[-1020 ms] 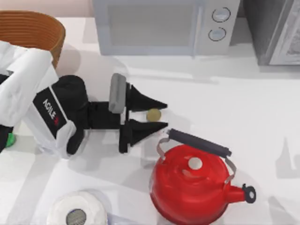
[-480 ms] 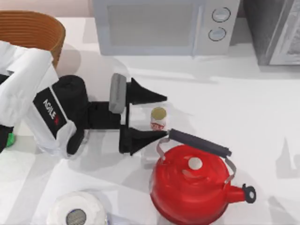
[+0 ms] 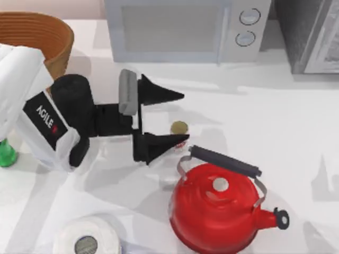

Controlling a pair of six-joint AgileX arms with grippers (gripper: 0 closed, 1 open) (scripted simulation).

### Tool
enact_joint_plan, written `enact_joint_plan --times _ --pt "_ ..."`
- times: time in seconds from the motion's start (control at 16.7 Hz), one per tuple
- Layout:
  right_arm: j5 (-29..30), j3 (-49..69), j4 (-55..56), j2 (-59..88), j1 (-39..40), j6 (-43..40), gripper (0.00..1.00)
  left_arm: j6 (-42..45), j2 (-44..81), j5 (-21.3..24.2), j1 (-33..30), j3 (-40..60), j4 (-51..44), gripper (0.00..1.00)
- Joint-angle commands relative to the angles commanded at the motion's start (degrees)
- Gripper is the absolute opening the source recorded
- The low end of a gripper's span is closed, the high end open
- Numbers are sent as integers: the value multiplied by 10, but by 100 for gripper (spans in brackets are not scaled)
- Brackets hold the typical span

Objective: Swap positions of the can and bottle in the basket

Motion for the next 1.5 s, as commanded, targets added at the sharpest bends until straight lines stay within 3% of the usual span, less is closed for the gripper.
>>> enact_joint_plan --times 0.36,1.08,1.32,1.5 --pt "0 0 0 0 0 0 100 -1 -268 -135 35 -107 -147 100" --pt "0 0 0 0 0 0 100 -27 -1109 -535 134 -457 -615 100" --pt "0 0 0 0 0 0 100 -25 -1286 -641 161 -535 -725 100" --pt "0 0 0 0 0 0 100 -23 -1357 -690 174 -568 -773 100"
